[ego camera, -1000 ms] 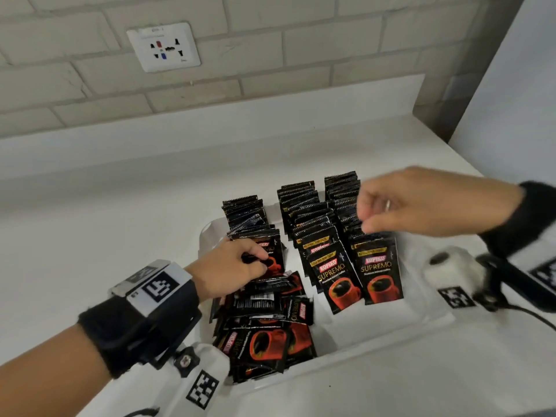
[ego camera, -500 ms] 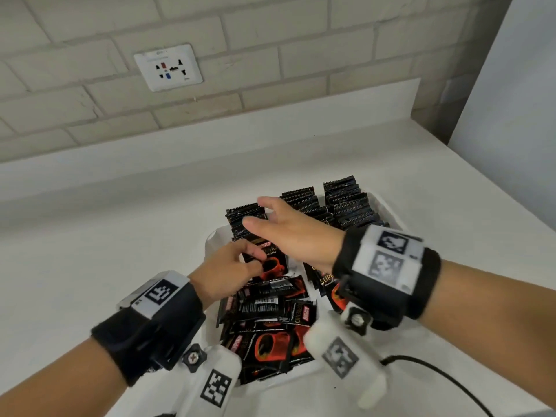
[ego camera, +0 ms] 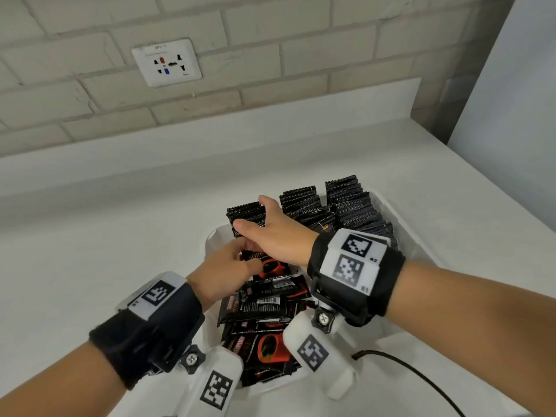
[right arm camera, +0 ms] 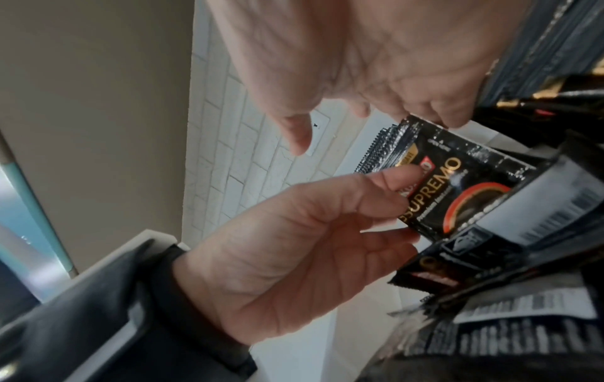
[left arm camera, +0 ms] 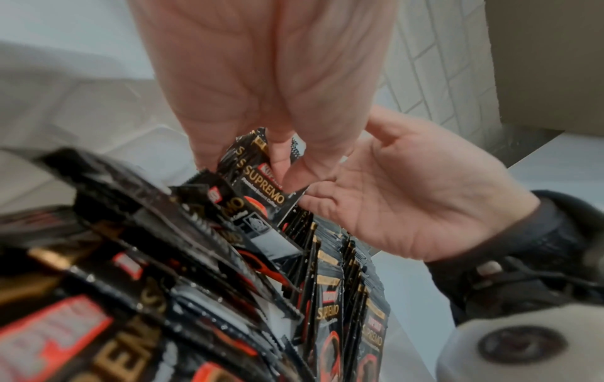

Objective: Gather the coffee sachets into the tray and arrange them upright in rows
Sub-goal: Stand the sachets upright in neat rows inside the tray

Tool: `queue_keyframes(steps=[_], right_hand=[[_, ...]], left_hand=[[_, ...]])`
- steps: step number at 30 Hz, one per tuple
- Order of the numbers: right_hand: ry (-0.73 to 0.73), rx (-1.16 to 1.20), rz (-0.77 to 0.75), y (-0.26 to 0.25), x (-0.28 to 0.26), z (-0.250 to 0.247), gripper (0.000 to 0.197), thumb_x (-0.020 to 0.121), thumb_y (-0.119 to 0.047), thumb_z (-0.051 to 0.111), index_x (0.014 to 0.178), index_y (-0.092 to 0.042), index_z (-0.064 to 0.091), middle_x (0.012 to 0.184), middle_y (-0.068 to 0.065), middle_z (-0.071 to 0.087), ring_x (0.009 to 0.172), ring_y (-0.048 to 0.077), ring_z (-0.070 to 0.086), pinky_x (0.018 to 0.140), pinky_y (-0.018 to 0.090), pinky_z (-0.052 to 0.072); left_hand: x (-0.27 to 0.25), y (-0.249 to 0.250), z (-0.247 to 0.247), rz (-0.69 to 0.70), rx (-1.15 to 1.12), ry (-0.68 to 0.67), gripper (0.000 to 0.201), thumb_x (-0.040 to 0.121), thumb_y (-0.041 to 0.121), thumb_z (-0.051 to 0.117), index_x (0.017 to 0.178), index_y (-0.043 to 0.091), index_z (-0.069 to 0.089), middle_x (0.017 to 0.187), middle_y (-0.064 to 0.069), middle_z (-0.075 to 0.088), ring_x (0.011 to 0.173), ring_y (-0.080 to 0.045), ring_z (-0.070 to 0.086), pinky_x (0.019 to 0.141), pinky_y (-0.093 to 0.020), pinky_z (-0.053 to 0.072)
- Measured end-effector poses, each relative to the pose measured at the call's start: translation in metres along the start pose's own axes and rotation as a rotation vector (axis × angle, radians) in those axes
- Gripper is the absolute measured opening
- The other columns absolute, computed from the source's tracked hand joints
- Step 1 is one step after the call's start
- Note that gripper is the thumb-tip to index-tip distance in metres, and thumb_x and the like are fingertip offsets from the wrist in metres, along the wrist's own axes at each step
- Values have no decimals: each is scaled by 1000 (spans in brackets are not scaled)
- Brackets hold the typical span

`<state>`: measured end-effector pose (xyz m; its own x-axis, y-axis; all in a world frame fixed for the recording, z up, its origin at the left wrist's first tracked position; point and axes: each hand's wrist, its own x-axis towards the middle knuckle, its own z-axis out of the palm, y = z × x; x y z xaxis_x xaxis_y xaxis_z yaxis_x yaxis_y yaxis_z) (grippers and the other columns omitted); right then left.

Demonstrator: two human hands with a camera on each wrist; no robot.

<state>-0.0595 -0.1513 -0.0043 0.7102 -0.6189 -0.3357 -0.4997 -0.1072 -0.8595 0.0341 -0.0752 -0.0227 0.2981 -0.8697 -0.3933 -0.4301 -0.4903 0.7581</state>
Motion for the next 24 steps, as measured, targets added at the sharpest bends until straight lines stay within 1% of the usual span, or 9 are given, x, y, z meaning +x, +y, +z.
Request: queue_keyframes(steps=[3,9,12,15,17,19,21,23,24], right_hand=[[15,70,20,-1,4,1,73,95,-41,42,148,-15,-2,150,14,26,136,24,30,106,28,26],[8,133,28,-1,6,-5,73,94,-42,44,148,-17,2,151,15,23,136,26,29,108,32,25],[-21,212,-32,-10,-8,-25,69,94,-40,45,148,-21,7,154,9,18,139,25,24,111,38,22],[4,375,-102,-17,-32,-60,59,93,-30,47,145,-19,21,149,3,28,136,24,29,112,36,26],[82,449,-133,-13,-47,-87,49,92,-26,48,138,-20,33,131,-1,44,126,23,41,104,29,34],[180,496,-127,2,-59,-109,50,86,-27,52,133,-18,41,117,1,51,114,19,50,97,27,41],[186,525,-87,23,-69,-118,70,71,-35,64,134,-15,42,115,5,56,103,16,57,94,28,46],[133,505,-22,45,-76,-115,90,50,-46,79,130,-18,47,115,4,60,96,12,63,90,26,50],[103,495,6,54,-80,-109,86,50,-46,78,127,-20,49,115,5,61,97,12,63,90,25,50]], left_hand=[[-1,4,0,-5,-18,-11,37,86,4,52,121,15,50,117,0,57,100,-10,55,80,-16,43],[2,7,0,-19,-10,-19,34,86,3,50,117,17,52,110,-8,60,103,-25,59,91,-34,46],[-4,8,-3,-33,-11,-25,33,81,14,58,112,25,54,117,-10,58,102,-24,59,89,-31,47],[-12,9,-10,-20,17,-2,32,81,20,60,110,33,54,122,-7,55,82,-10,56,73,-19,45],[-22,12,-18,49,11,71,31,86,16,57,111,35,54,124,4,50,80,4,47,68,-11,36],[-35,18,-22,128,-50,173,31,84,20,60,108,39,54,129,12,46,100,4,49,80,-16,37],[-48,29,-18,177,-95,188,34,86,17,59,110,42,53,131,18,45,119,0,45,89,-18,34],[-53,36,-4,178,-68,58,38,87,18,57,114,43,48,126,20,50,116,5,47,83,-9,38],[-54,38,4,168,-67,-20,39,87,19,56,116,42,45,122,23,51,110,10,48,79,-4,39]])
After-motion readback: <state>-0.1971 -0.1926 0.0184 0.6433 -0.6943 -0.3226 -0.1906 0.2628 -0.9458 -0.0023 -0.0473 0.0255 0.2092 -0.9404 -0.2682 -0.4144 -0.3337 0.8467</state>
